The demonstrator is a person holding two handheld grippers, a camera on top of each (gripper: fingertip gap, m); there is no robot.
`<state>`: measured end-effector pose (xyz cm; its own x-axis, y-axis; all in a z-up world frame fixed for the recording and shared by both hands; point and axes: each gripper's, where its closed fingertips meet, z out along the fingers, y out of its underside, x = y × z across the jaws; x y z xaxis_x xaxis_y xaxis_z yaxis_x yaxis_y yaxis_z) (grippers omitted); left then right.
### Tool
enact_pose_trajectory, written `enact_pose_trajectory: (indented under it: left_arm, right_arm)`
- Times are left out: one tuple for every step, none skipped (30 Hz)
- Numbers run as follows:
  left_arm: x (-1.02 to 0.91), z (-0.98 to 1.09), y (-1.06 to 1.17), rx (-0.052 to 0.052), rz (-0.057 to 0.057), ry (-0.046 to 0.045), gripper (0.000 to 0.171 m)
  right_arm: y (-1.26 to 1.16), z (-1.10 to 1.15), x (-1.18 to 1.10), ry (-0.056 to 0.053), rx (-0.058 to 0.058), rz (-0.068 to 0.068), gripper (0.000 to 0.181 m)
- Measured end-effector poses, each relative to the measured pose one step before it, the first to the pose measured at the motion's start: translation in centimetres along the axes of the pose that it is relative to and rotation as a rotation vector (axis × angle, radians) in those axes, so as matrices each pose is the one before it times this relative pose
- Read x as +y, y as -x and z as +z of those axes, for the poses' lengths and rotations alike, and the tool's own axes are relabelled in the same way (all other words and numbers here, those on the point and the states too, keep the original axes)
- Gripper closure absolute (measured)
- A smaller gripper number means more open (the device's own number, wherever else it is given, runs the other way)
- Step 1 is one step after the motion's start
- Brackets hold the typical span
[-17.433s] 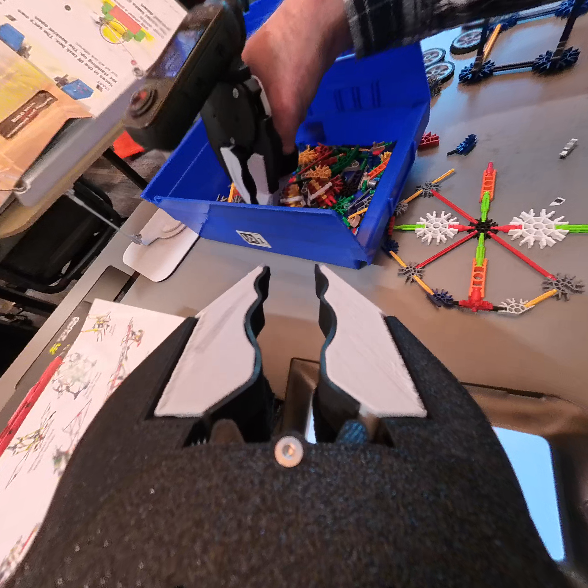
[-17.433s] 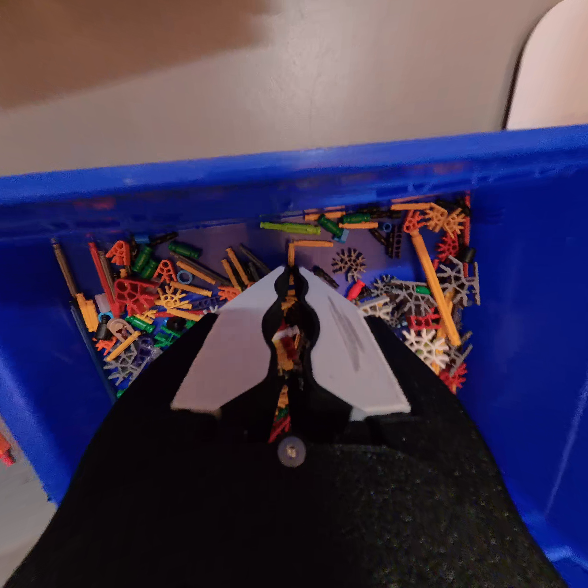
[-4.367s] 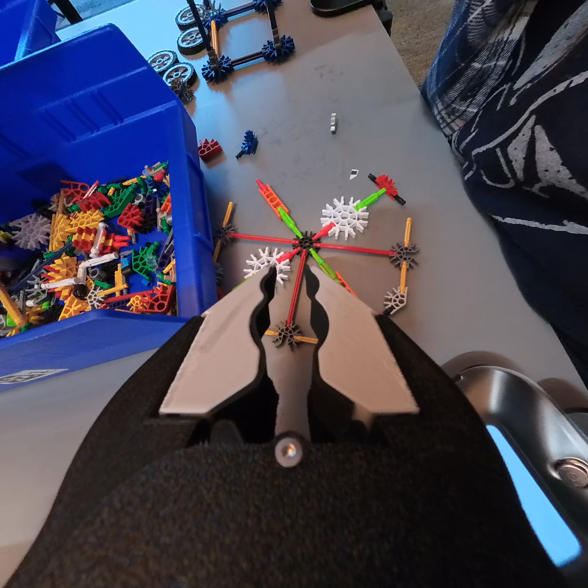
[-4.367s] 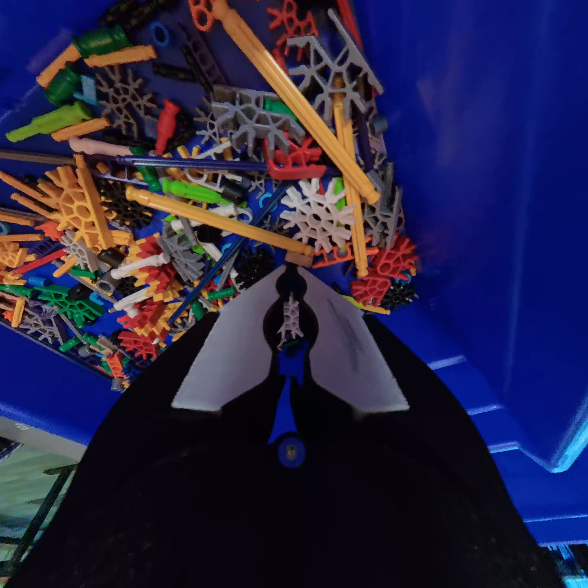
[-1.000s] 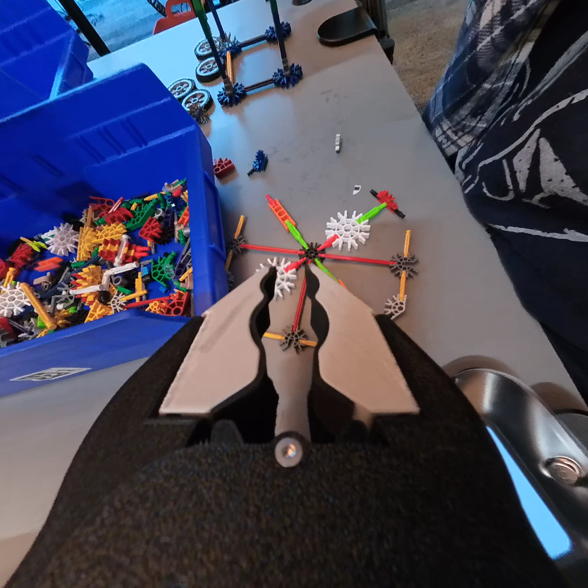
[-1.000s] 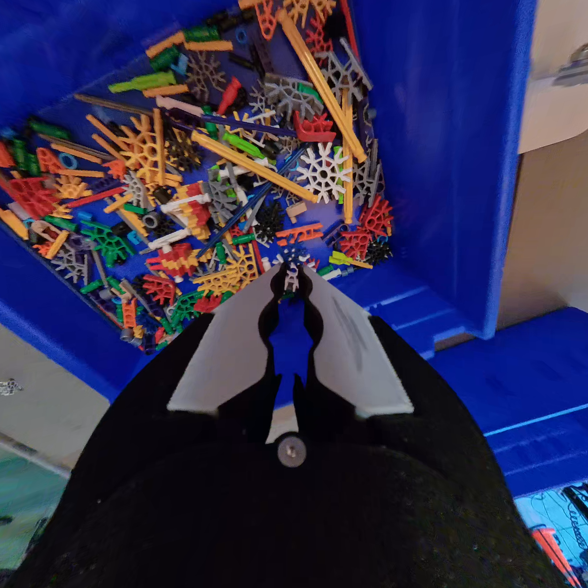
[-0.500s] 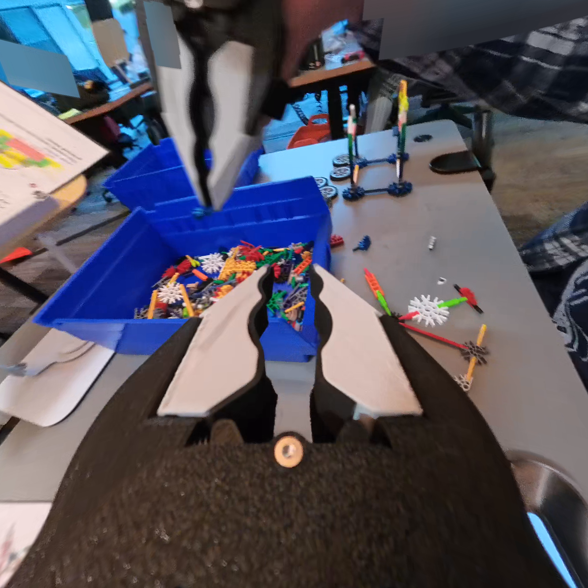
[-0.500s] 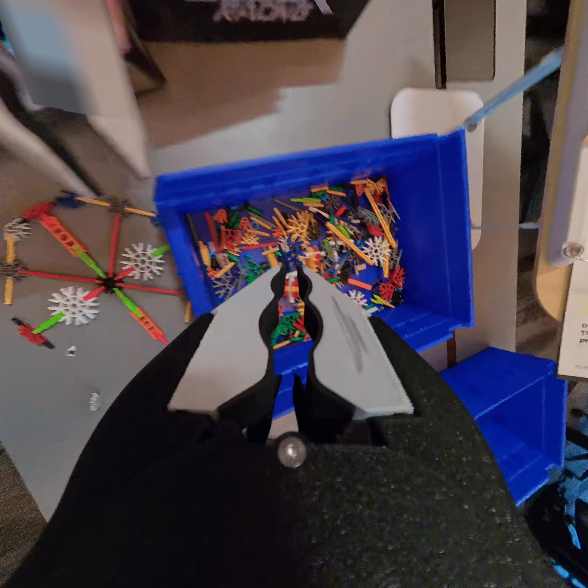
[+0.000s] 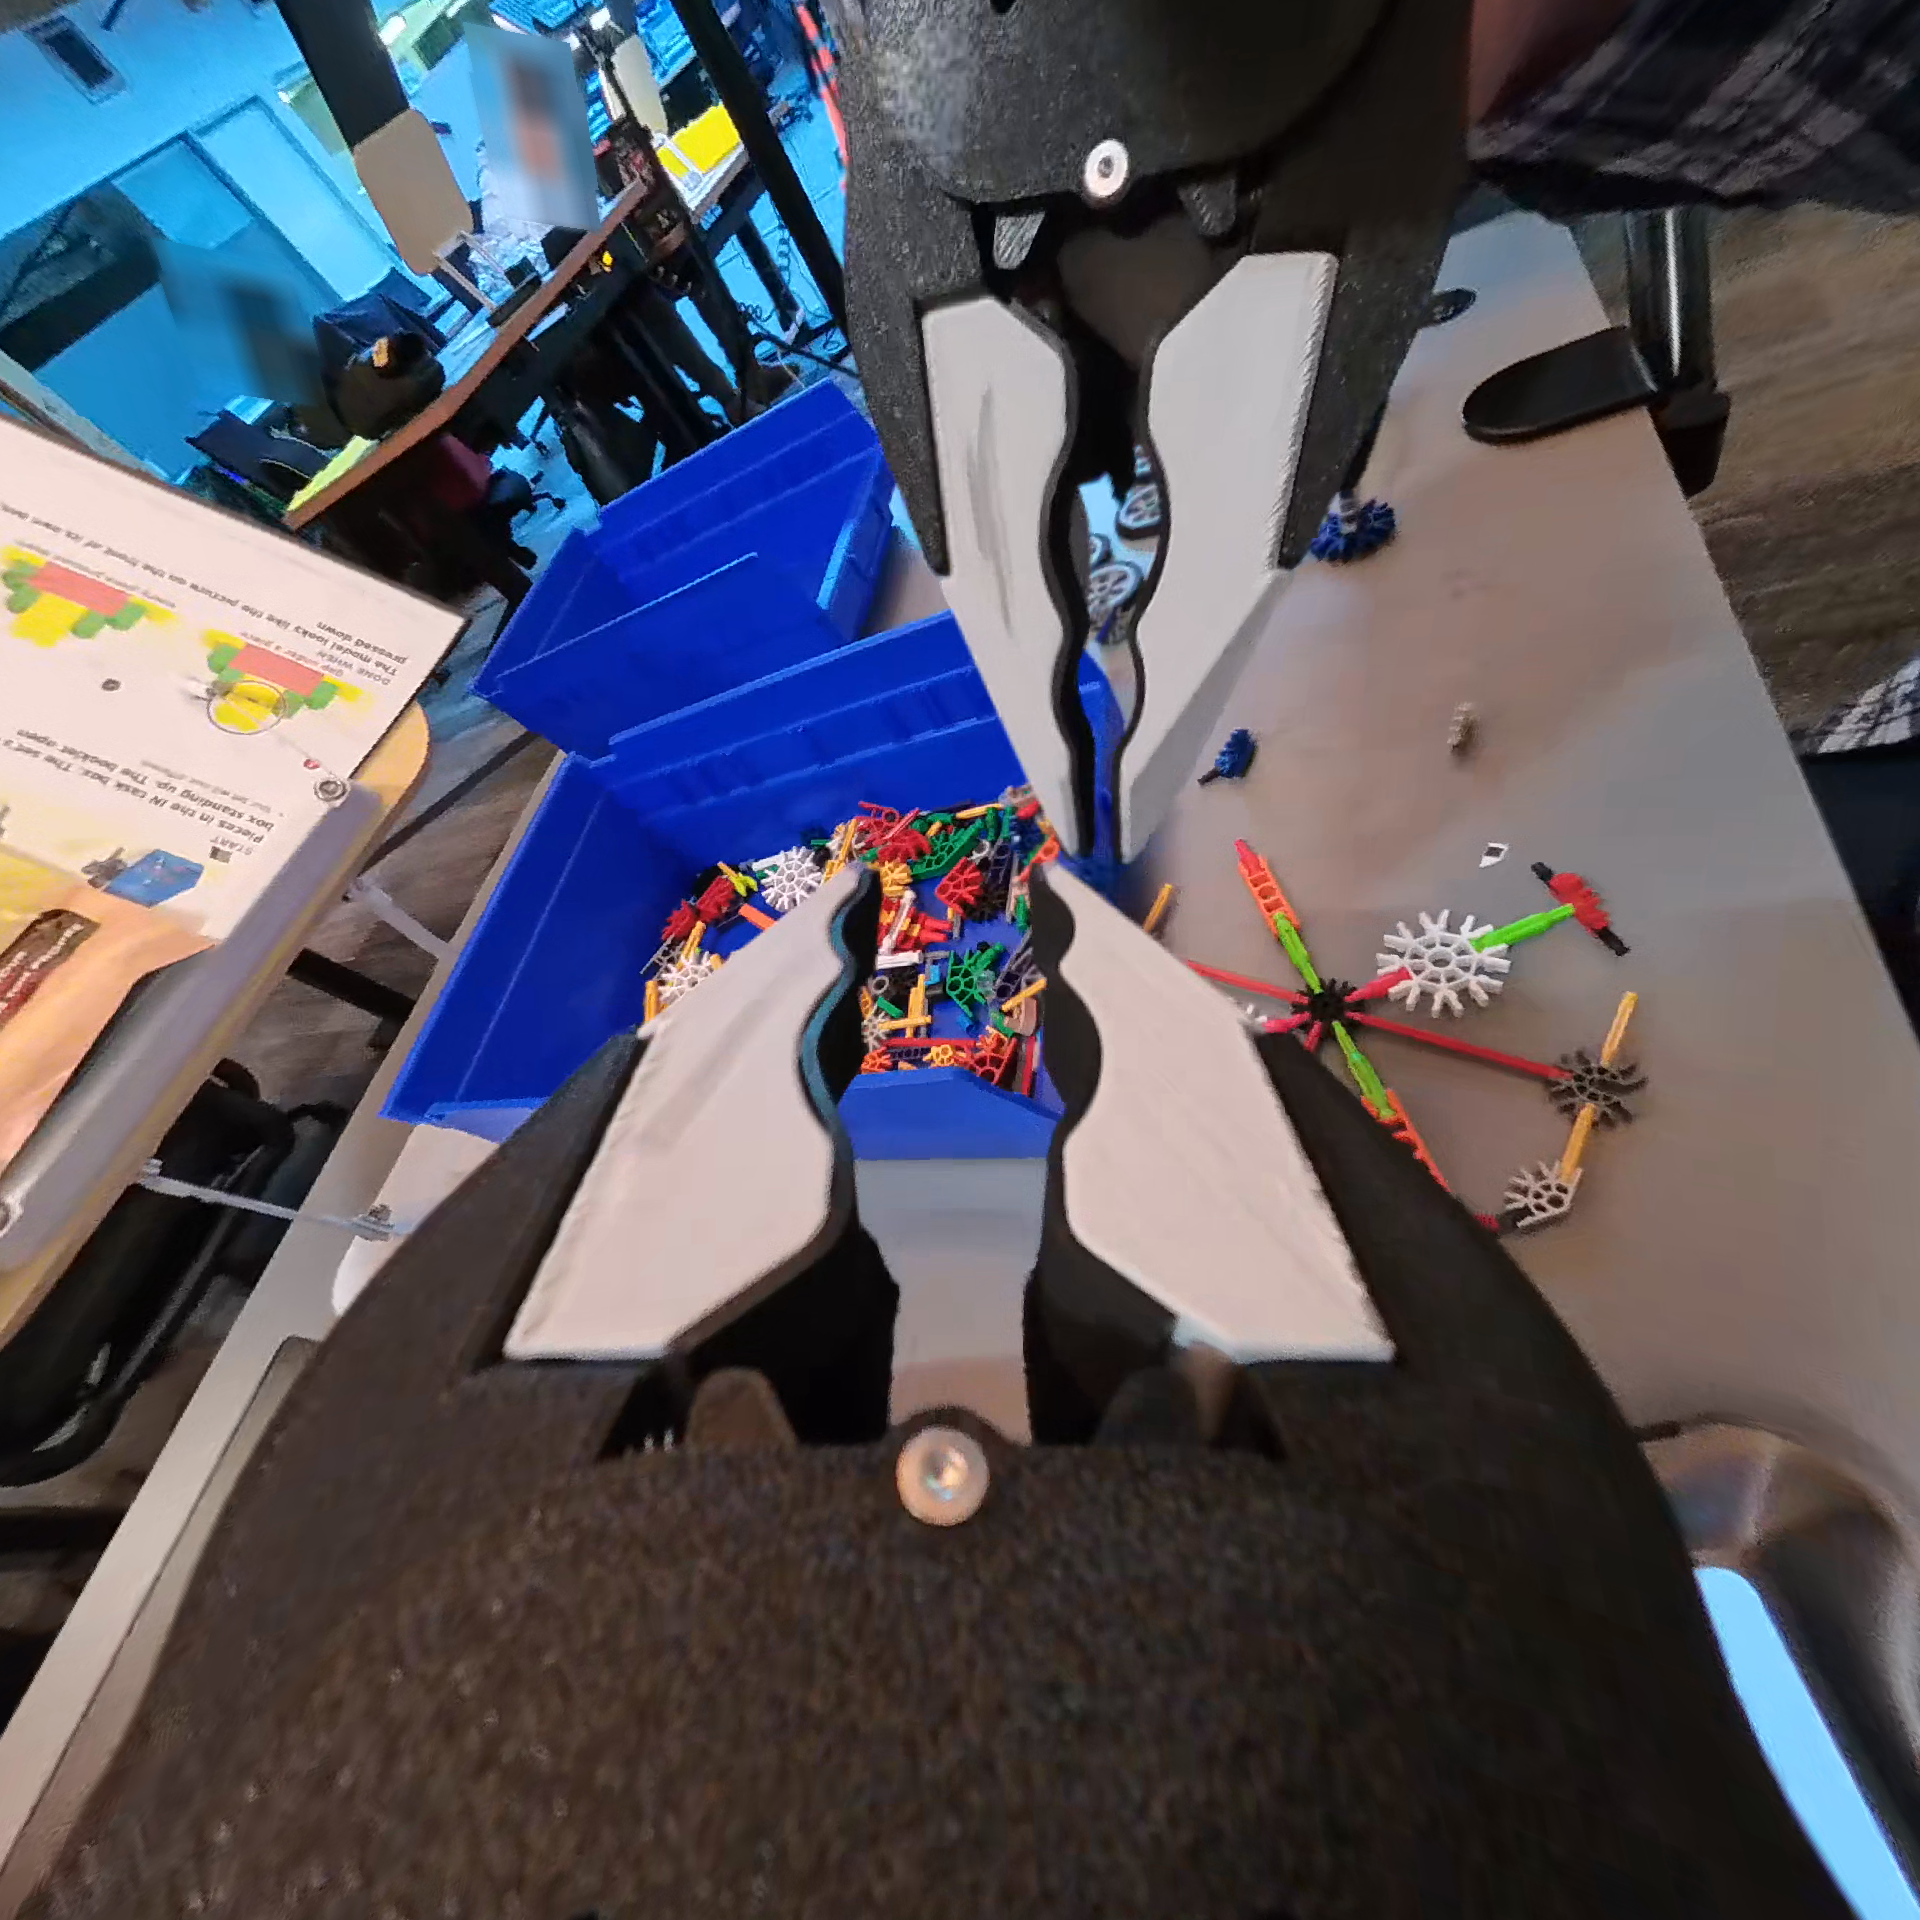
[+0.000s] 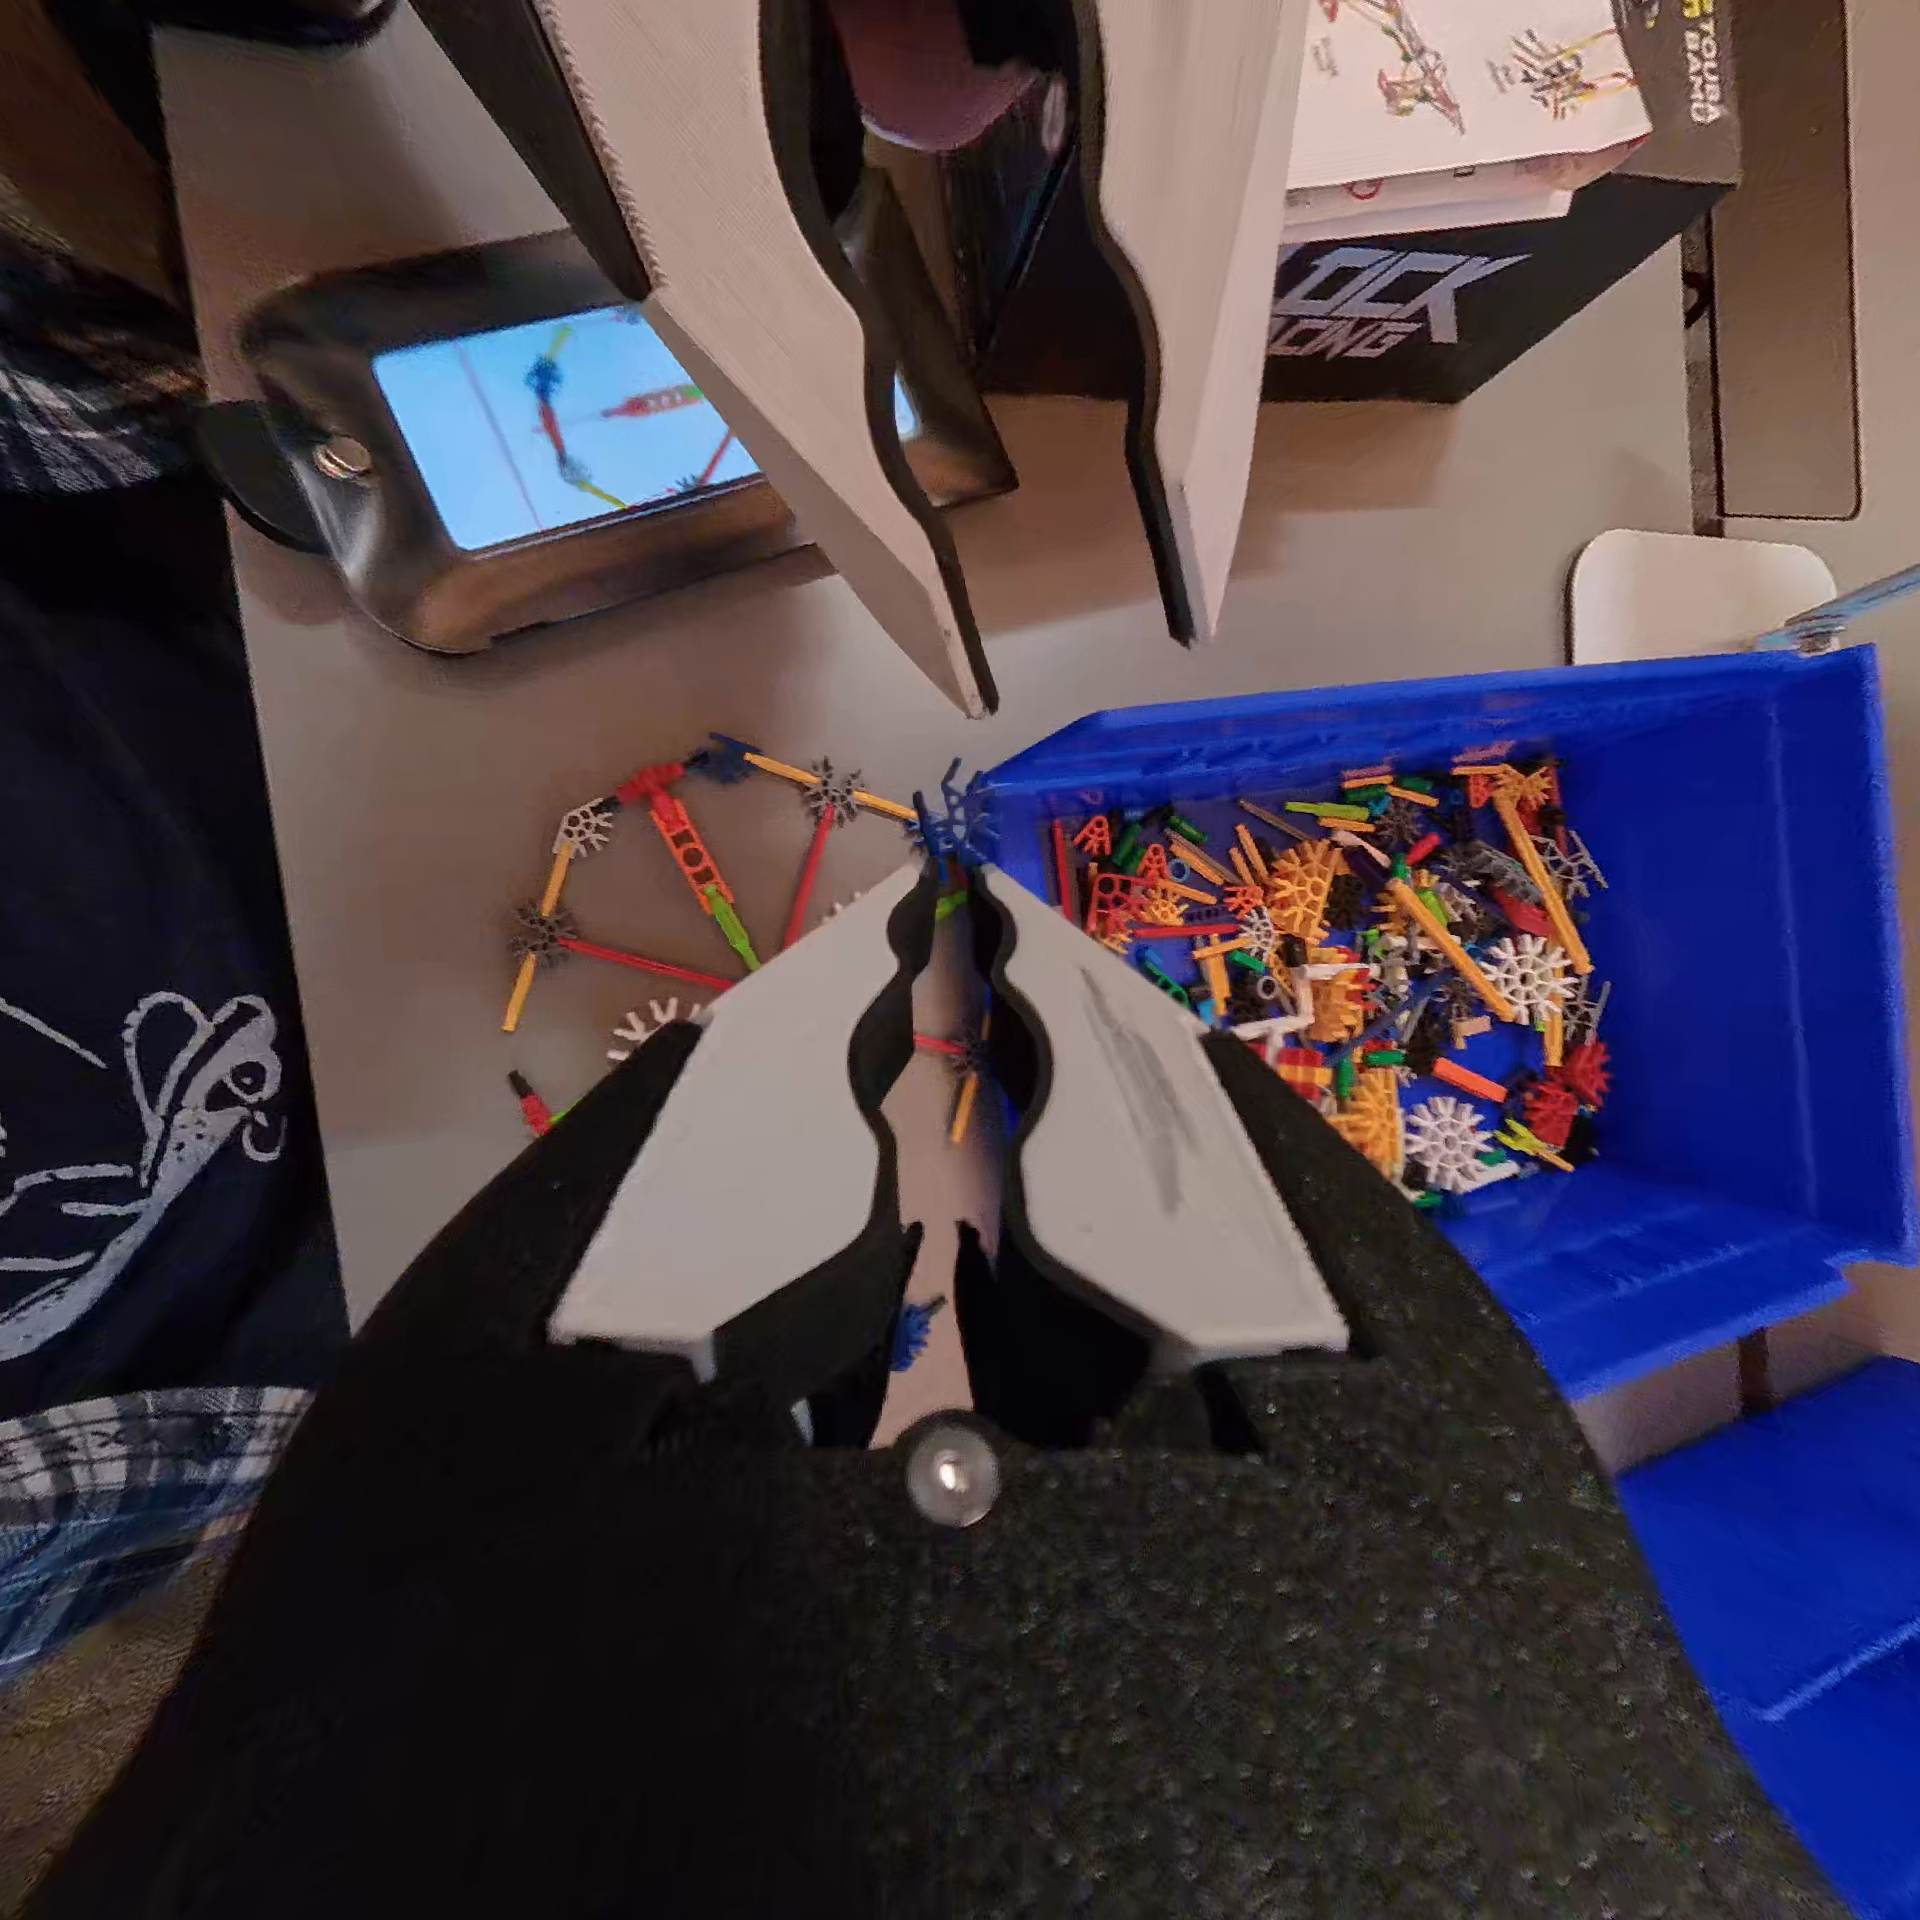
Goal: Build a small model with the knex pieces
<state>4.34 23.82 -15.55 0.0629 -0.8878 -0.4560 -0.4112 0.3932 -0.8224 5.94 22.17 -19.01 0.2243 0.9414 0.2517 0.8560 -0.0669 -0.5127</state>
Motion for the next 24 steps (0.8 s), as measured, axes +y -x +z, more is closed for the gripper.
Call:
enact_pose_trajectory:
  left_arm:
    - [0.005, -0.023, -0.245, 0.0003, 0.0095, 0.00849, 0.144]
    - [0.022, -0.004, -0.254, 0.0005, 0.0106, 0.00851, 0.144]
    - [0.035, 0.025, -0.181, -0.0048, 0.0099, 0.00774, 0.144]
    - [0.140, 0.093, -0.240, 0.0029, 0.0038, 0.01328, 0.144]
    - [0.171, 0.131, -0.303, 0.0081, 0.0030, 0.01263, 0.144]
    - [-0.003, 0.086, -0.223, -0.0010, 0.0065, -0.00155, 0.144]
    - [-0.036, 0.105, -0.360, 0.0079, 0.0029, -0.00323, 0.145]
    - [-0.010, 0.123, -0.344, 0.0060, 0.0033, -0.00026, 0.144]
    - [-0.166, 0.063, -0.328, -0.0005, 0.0162, -0.01048, 0.145]
    - [-0.154, 0.085, -0.508, 0.0108, 0.0154, -0.00665, 0.145]
    - [-0.055, 0.130, -0.441, 0.0092, 0.0129, 0.00148, 0.145]
    - [0.010, 0.157, -0.424, 0.0079, 0.0195, 0.00634, 0.144]
    - [-0.067, 0.123, -0.396, 0.0052, 0.0233, 0.00198, 0.144]
    - [-0.172, 0.109, -0.566, 0.0174, 0.0206, -0.00279, 0.144]
    - [-0.097, 0.128, -0.543, 0.0185, 0.0169, 0.00307, 0.144]
    - [-0.030, 0.136, -0.438, 0.0119, 0.0209, 0.00675, 0.144]
    - [0.071, 0.143, -0.672, 0.0295, 0.0200, 0.01158, 0.144]
    - [0.039, 0.148, -0.711, 0.0351, 0.0104, 0.00824, 0.144]
    - [-0.028, 0.154, -0.318, 0.0144, 0.0019, 0.00129, 0.144]
    - [0.073, 0.170, 0.060, -0.0043, -0.0048, 0.00562, 0.144]
    - [0.170, 0.182, -0.019, 0.0025, -0.0045, 0.00974, 0.144]
    - [0.058, 0.138, -0.046, 0.0059, -0.0012, 0.00396, 0.144]
    - [0.027, 0.113, -0.035, 0.0063, -0.0017, 0.00336, 0.145]
    - [0.028, 0.074, -0.058, 0.0088, 0.0010, 0.00612, 0.145]
  right_arm:
    - [0.264, -0.002, 0.040, -0.0096, -0.0027, 0.0057, 0.176]
    - [0.271, 0.019, 0.028, -0.0101, -0.0001, 0.0019, 0.176]
    - [0.353, 0.059, 0.087, -0.0051, -0.0041, 0.0032, 0.176]
    - [0.320, 0.087, 0.168, 0.0007, -0.0009, 0.0017, 0.176]
    - [0.194, 0.101, 0.219, 0.0021, 0.0078, -0.0013, 0.176]
    - [0.301, 0.080, 0.194, -0.0002, 0.0001, 0.0019, 0.176]
    - [0.334, 0.051, 0.110, -0.0076, -0.0026, 0.0040, 0.176]
    - [0.224, 0.017, 0.061, -0.0116, 0.0062, 0.0030, 0.176]
    - [0.196, 0.004, 0.114, -0.0076, 0.0092, 0.0011, 0.176]
    - [0.217, 0.015, 0.217, -0.0008, 0.0082, -0.0011, 0.176]
    - [0.152, 0.017, 0.266, 0.0033, 0.0131, -0.0041, 0.176]
    - [0.166, -0.002, 0.298, 0.0062, 0.0088, -0.0005, 0.176]
    - [0.205, -0.026, 0.287, 0.0059, 0.0008, 0.0074, 0.176]
    - [0.130, -0.063, 0.159, -0.0022, 0.0022, 0.0082, 0.176]
    - [0.140, -0.088, 0.072, -0.0080, -0.0019, 0.0099, 0.176]
    - [0.125, -0.073, 0.090, -0.0056, -0.0027, 0.0106, 0.176]
    - [0.046, -0.065, 0.182, 0.0014, 0.0022, 0.0105, 0.176]
    - [0.076, -0.037, 0.202, 0.0038, 0.0015, 0.0061, 0.176]
    - [0.170, -0.019, 0.154, 0.0016, -0.0014, -0.0021, 0.176]
    - [0.179, -0.032, 0.101, 0.0000, -0.0006, -0.0031, 0.176]
    - [0.169, -0.011, 0.072, 0.0012, -0.0026, 0.0014, 0.176]
    - [0.166, 0.014, -0.016, -0.0009, -0.0025, -0.0019, 0.176]
    - [0.110, 0.014, -0.088, -0.0020, -0.0003, -0.0045, 0.176]
    - [0.103, 0.023, -0.130, -0.0027, -0.0034, -0.0029, 0.176]
